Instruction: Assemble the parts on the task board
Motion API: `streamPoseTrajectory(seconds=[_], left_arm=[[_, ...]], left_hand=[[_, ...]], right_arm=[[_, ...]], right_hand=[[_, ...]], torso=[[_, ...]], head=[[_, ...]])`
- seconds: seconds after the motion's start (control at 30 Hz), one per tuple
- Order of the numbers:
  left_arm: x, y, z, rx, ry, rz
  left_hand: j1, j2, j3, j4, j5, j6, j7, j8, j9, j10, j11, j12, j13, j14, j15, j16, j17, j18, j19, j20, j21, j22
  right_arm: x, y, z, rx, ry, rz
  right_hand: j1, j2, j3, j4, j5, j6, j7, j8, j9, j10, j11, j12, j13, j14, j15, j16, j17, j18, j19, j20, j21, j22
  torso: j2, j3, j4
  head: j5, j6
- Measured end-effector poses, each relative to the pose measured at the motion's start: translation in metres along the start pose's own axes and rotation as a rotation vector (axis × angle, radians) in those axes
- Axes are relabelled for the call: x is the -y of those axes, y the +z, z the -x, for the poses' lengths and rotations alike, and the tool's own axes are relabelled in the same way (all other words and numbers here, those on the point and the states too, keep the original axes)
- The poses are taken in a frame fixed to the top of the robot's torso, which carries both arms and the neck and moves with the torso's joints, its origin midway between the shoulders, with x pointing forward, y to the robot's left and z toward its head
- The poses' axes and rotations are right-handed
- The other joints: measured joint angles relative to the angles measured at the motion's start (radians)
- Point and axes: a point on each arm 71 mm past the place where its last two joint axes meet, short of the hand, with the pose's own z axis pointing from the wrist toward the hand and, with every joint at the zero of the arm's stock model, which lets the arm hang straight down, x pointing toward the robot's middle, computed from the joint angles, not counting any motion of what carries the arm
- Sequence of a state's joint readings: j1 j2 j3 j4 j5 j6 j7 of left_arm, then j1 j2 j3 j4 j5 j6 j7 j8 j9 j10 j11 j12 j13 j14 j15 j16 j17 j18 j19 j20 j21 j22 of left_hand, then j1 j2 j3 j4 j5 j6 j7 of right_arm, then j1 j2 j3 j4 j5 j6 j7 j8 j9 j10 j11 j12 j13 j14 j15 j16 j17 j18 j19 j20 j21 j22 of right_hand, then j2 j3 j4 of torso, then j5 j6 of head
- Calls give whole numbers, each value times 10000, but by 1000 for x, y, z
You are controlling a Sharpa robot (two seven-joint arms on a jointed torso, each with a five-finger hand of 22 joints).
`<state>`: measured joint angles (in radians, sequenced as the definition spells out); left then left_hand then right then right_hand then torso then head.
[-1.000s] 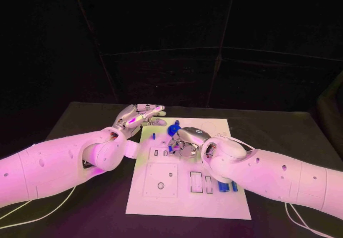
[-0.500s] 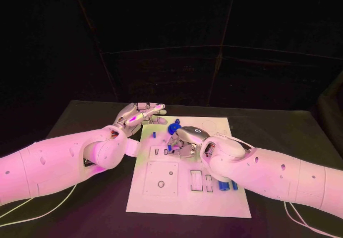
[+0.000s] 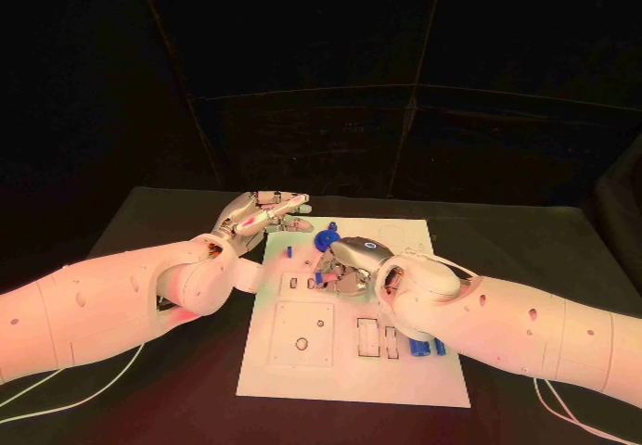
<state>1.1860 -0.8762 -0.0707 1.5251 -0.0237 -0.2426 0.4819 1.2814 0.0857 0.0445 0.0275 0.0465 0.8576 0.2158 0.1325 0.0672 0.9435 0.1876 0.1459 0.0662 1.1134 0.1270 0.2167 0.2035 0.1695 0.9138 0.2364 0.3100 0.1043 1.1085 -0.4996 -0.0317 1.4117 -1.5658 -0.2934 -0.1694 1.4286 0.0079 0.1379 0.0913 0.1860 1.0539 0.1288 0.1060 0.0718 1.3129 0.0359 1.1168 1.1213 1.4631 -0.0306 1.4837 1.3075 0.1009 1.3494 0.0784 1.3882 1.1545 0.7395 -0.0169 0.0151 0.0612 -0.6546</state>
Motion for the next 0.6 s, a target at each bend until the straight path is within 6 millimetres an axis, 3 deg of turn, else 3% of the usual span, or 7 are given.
streamPoseTrajectory(seconds=[0.27, 0.4, 0.6], left_arm=[[0, 0, 0, 5, -1, 2], [0, 0, 0, 9, -1, 3], [0, 0, 0, 12, 0, 3]], left_hand=[[0, 0, 0, 0, 0, 0, 0, 0, 0, 0, 0, 0, 0, 0, 0, 0, 0, -1, 0, 0, 0, 1], [0, 0, 0, 0, 0, 0, 0, 0, 0, 0, 0, 0, 0, 0, 0, 0, 0, 0, 0, 0, 0, 2], [0, 0, 29, -29, 0, 0, 0, 0, 0, 37, -37, 0, 0, 0, 0, -54, 16, 1, 0, 0, 0, -12]], right_arm=[[0, 0, 0, -87, -113, -73], [-1, -1, -1, -86, -144, -108], [-1, -1, -1, -53, -166, -164]], right_hand=[[-161, -159, 31, 22, 1, 14, -14, -55, -16, -71, 71, -154, -108, 0, 0, 0, 0, 0, 0, 0, 0, -46], [-251, -249, 99, 34, 278, -74, 59, -135, -23, -71, 71, -154, -115, 0, 0, 0, 0, 0, 0, 0, 0, -46], [-425, -424, 149, 58, 354, -199, 79, -201, -39, -110, 110, -228, -167, 0, 0, 0, -1, 0, 0, 0, 0, -46]], torso=[[1, -5, 3], [1, -6, 3], [1, -6, 3]], head=[[0, -10], [-31, -13], [-32, 0]])
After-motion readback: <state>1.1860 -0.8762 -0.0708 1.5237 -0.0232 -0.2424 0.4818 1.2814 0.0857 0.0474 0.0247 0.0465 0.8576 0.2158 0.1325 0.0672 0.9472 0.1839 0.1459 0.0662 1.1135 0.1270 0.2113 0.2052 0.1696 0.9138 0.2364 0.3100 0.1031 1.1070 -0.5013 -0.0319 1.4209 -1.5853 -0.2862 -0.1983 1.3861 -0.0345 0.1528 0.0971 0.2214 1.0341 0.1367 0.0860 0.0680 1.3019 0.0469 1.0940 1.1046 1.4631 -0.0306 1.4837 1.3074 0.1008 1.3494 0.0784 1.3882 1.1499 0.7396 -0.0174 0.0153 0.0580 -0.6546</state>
